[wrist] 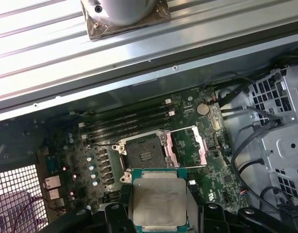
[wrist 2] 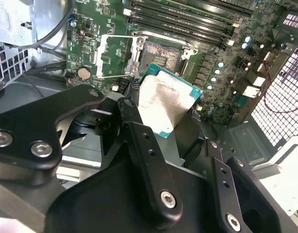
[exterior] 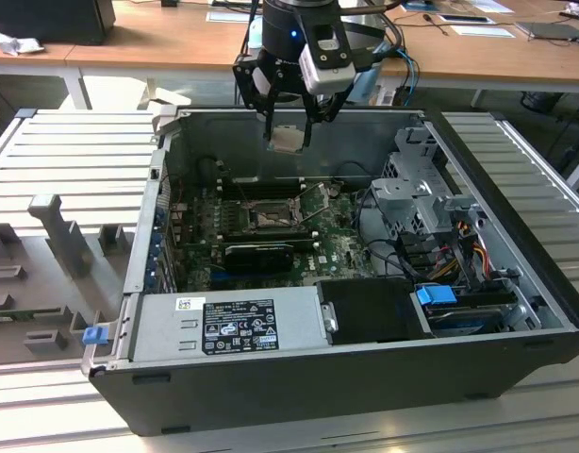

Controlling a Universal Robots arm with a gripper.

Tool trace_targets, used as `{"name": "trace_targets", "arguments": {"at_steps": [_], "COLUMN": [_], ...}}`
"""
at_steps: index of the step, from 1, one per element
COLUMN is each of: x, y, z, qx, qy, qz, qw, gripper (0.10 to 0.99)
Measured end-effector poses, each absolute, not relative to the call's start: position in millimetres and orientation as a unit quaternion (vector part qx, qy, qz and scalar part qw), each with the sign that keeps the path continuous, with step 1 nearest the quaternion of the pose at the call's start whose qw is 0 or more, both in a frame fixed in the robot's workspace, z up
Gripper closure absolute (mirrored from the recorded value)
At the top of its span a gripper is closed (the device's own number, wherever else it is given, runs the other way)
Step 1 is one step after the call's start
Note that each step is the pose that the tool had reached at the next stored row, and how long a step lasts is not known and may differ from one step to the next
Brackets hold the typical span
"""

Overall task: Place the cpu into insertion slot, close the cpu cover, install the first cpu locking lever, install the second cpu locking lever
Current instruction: 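Place the cpu into insertion slot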

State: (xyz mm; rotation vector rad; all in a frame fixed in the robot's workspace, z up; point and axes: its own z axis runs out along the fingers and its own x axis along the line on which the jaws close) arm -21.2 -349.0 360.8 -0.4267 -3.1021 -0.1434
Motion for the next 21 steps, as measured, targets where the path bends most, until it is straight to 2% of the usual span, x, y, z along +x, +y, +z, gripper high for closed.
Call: {"name": "trace_targets", "arguments": {"at_steps": [21], "x": [-21.3], "y": [-349.1], "z": [360.7], "qx": [-0.175], "qy": [-0.984], "qz": [-0.046], "qw": [0.002], "gripper": [0.557]}}
